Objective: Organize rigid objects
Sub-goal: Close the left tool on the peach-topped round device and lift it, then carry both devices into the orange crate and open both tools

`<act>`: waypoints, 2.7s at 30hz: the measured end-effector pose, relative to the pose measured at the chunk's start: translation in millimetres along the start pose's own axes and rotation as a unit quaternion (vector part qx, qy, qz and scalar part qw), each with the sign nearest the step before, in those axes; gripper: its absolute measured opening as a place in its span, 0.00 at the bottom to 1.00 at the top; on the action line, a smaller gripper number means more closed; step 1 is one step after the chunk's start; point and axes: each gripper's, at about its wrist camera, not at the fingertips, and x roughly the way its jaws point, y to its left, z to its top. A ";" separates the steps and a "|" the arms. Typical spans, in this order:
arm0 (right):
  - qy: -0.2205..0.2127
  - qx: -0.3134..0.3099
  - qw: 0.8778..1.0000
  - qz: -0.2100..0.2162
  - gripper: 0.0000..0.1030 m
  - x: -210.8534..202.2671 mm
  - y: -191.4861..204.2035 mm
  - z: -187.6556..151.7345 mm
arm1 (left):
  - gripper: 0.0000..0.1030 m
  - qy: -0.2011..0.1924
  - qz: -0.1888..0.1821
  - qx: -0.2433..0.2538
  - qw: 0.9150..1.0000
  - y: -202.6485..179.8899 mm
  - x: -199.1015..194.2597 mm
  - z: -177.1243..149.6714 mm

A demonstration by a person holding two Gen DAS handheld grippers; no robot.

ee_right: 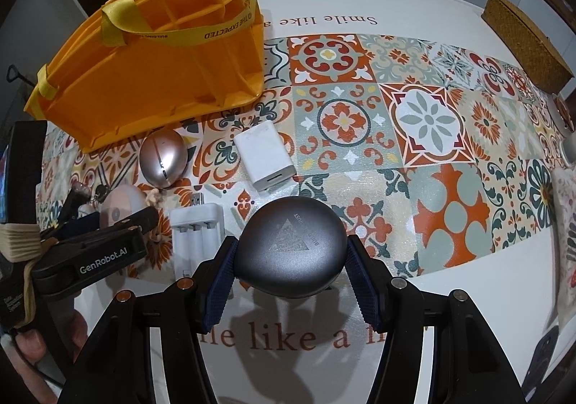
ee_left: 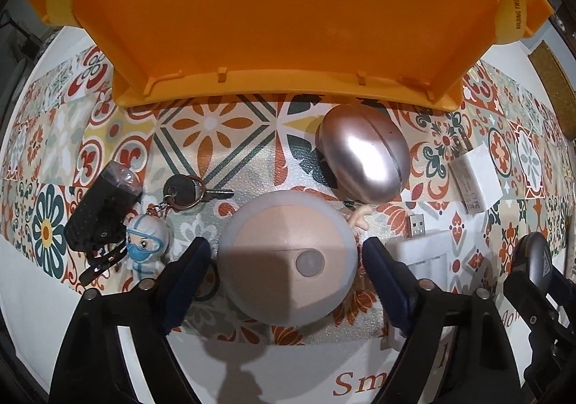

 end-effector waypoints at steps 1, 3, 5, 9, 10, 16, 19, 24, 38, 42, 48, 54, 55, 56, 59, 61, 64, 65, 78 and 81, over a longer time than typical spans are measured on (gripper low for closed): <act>0.000 0.000 1.000 0.000 0.58 0.0 0.0 0.1 | 0.80 0.003 -0.001 -0.001 1.000 0.0 1.9 0.6; 0.001 0.002 1.000 0.000 0.58 1.1 0.3 -0.2 | 0.79 0.000 0.004 0.002 1.000 0.5 3.7 -0.6; 0.002 0.001 1.000 -0.001 0.58 1.8 0.9 -0.2 | 0.79 -0.003 0.007 0.005 1.000 2.8 6.9 -2.3; 0.005 0.002 1.000 -0.002 0.58 2.3 0.3 -0.9 | 0.79 -0.015 0.009 0.013 1.000 -0.8 4.9 -6.1; 0.005 0.002 1.000 -0.003 0.58 2.5 0.0 -1.3 | 0.78 -0.018 0.008 0.014 1.000 -0.9 5.0 -6.7; 0.005 0.000 1.000 -0.003 0.58 0.0 0.9 -3.1 | 0.73 -0.020 0.003 0.027 0.999 -6.5 1.1 -13.4; 0.004 -0.001 1.000 -0.002 0.58 -2.8 3.3 -4.3 | 0.73 -0.019 -0.003 0.029 0.999 -2.1 -2.9 -15.0; 0.002 -0.008 1.000 -0.001 0.58 -8.3 10.5 -6.0 | 0.72 -0.033 -0.009 0.040 0.999 3.1 -22.7 -20.3; -0.021 -0.033 0.999 0.006 0.58 -35.2 38.9 -11.1 | 0.72 -0.073 -0.035 0.040 0.996 23.2 -75.6 -37.7; -0.031 -0.039 0.999 0.009 0.58 -43.7 46.8 -10.9 | 0.72 -0.087 -0.038 0.040 0.995 31.3 -89.2 -38.9; -0.049 -0.044 0.998 0.017 0.58 -57.5 56.8 -8.7 | 0.72 -0.108 -0.044 0.038 0.992 43.8 -109.5 -37.5; -0.072 -0.052 0.996 0.024 0.58 -72.1 67.7 -4.0 | 0.72 -0.131 -0.044 0.038 0.990 54.2 -127.7 -36.5; -0.075 -0.053 0.995 0.025 0.58 -74.0 69.1 -3.6 | 0.72 -0.135 -0.044 0.038 0.989 55.7 -130.2 -36.0; -0.078 -0.055 0.995 0.026 0.58 -76.1 71.0 -2.8 | 0.72 -0.139 -0.044 0.038 0.989 57.9 -133.3 -35.1; -0.088 -0.058 0.994 0.030 0.58 -81.7 76.9 -0.7 | 0.72 -0.149 -0.041 0.041 0.987 61.7 -140.5 -32.7; -0.093 -0.059 0.993 0.032 0.58 -84.2 80.3 1.1 | 0.72 -0.155 -0.040 0.043 0.986 64.4 -144.7 -29.8; -0.101 -0.061 0.992 0.036 0.58 -87.6 85.2 4.9 | 0.72 -0.163 -0.037 0.045 0.985 66.4 -149.6 -25.3; -0.104 -0.063 0.992 0.037 0.58 -88.8 87.1 6.4 | 0.72 -0.167 -0.036 0.047 0.984 67.1 -152.1 -22.8; -0.145 -0.076 0.986 0.044 0.58 -97.3 109.2 38.4 | 0.72 -0.200 -0.019 0.044 0.979 80.6 -172.7 7.1; -0.150 -0.075 0.985 0.048 0.58 -101.5 112.5 45.2 | 0.72 -0.203 -0.025 0.041 0.978 83.1 -177.7 14.8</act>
